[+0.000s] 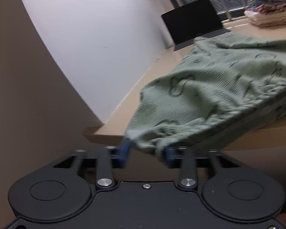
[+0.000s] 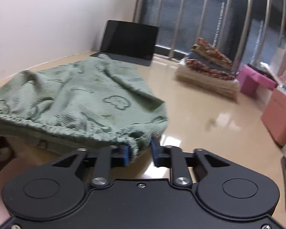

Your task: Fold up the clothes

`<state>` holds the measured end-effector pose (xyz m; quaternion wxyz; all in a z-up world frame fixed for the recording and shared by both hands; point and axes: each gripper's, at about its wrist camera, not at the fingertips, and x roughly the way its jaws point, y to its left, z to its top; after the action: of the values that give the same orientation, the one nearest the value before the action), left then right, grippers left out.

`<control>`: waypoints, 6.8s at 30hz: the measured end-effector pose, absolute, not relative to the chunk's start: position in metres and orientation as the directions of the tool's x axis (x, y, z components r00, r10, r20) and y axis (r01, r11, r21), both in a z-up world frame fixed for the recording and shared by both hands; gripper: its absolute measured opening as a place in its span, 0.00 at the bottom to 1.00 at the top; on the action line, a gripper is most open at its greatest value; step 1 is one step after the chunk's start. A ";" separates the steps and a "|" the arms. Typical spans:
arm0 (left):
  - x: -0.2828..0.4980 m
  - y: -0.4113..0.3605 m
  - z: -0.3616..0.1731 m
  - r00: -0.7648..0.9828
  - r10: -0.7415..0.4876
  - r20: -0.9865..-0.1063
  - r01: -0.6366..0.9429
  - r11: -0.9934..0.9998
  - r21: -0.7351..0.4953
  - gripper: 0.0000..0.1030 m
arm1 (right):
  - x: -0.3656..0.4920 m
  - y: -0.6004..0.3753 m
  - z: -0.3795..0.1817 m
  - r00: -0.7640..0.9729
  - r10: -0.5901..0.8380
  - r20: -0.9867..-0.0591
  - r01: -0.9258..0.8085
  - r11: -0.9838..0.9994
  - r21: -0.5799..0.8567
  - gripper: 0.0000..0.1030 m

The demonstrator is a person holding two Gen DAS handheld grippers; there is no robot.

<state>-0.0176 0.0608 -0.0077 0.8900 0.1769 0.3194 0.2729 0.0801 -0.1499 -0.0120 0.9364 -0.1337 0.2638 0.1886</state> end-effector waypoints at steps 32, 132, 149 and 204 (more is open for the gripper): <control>0.271 0.062 0.226 0.894 0.447 -0.021 -0.317 0.666 0.675 0.06 | 0.331 -0.146 0.238 0.796 0.349 -0.494 -0.370 0.927 0.058 0.04; 0.125 -0.003 -0.021 0.856 0.424 -0.295 0.014 0.551 0.834 0.06 | 0.211 -0.164 0.074 0.765 0.328 -0.554 -0.531 0.808 -0.254 0.04; 0.061 -0.025 -0.068 0.820 0.409 -0.400 0.127 0.551 0.825 0.06 | 0.135 -0.225 -0.009 0.666 0.352 -0.658 -0.459 0.888 0.011 0.04; 0.142 0.065 -0.029 0.703 -0.144 -0.697 0.169 0.985 -0.033 0.77 | 0.442 -0.281 0.008 0.629 0.404 -0.664 -0.247 0.914 0.321 0.25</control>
<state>0.1419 0.0652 -0.0287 0.9226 0.0168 0.3760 -0.0849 0.4417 -0.2810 0.0076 0.8970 0.1002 0.3905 0.1816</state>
